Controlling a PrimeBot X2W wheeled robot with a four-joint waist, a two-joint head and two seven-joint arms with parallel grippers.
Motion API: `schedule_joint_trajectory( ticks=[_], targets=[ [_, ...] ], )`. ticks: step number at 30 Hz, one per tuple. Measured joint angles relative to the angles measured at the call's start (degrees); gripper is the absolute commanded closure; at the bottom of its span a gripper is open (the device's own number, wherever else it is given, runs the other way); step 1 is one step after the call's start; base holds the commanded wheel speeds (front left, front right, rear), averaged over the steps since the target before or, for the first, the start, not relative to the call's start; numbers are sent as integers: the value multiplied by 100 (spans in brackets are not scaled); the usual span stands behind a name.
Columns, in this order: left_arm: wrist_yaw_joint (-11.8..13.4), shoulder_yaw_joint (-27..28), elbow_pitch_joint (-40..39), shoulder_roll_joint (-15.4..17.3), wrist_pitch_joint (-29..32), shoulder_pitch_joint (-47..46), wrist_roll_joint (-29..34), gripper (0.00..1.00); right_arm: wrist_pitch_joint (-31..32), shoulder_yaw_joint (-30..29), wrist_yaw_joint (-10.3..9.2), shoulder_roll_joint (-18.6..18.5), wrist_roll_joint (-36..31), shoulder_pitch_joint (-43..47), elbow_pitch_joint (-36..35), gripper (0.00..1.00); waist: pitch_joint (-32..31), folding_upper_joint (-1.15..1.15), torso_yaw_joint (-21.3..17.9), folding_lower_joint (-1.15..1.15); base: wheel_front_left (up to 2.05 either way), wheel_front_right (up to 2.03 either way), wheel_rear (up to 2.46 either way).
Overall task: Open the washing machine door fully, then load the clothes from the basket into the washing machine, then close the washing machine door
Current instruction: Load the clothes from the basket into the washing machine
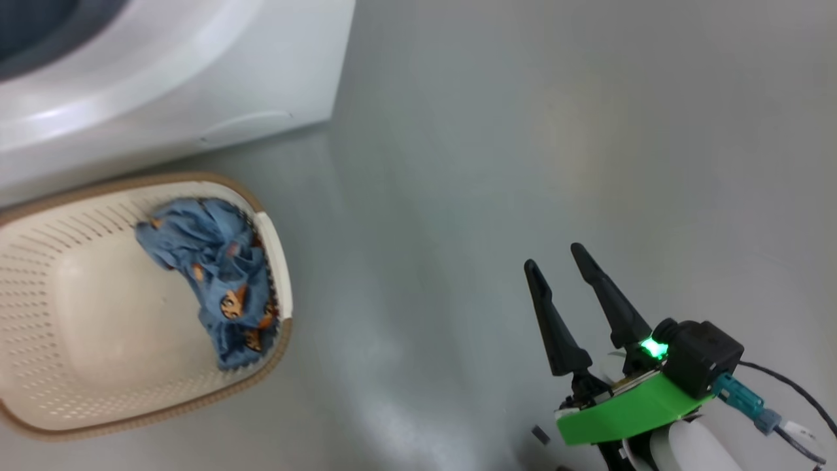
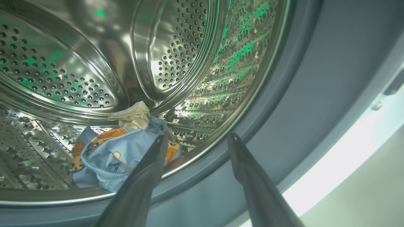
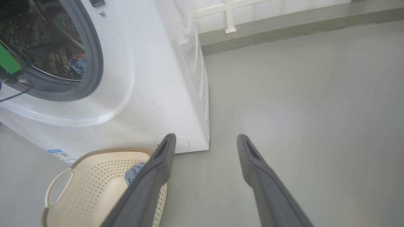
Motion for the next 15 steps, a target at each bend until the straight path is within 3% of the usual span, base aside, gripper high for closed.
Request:
schedule_joint_trajectory(
  ticks=[9,15],
  targets=[
    [0,-99,-21,-129,-215,796,-57,0,0,-198,0,-3,-7,-103,402,0,-706,0,190,0,0,0,0],
    [1,459,-345,-341,-223,1557,62,0,0,-252,0,-5,-7,-102,651,0,-1209,0,323,-1,0,0,0]
  ],
)
